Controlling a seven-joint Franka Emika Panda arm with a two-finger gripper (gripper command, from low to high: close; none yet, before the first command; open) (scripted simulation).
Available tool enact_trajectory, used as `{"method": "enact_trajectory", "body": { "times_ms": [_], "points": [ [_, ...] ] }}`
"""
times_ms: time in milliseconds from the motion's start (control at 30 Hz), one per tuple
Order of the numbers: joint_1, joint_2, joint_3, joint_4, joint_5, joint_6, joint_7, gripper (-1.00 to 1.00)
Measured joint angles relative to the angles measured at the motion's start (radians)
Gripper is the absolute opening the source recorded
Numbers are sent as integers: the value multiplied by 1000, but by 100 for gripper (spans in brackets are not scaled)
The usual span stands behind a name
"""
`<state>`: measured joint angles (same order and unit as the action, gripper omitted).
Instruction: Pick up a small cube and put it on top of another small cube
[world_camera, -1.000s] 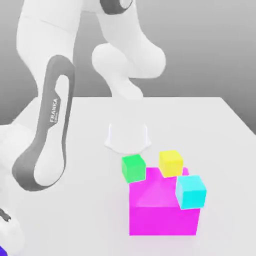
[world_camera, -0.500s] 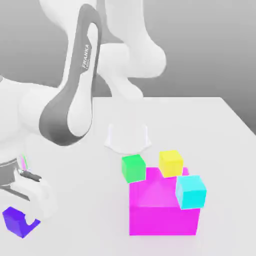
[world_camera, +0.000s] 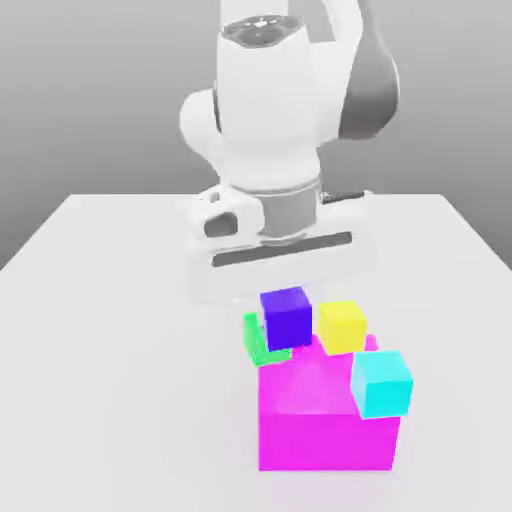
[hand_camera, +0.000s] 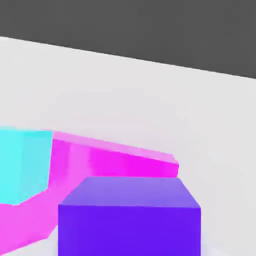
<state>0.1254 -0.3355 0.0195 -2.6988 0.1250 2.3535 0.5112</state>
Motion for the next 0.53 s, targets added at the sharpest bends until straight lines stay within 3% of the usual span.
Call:
{"method": "enact_trajectory", "body": {
  "times_ms": [233, 400, 433, 533],
  "points": [
    [120, -234, 98, -167, -22, -58, -75, -100],
    [124, -120, 126, -233, -16, 123, -84, -100],
    [123, -95, 129, -243, -15, 158, -84, 100],
    [123, -95, 129, -243, -15, 158, -84, 100]
  ]
}}
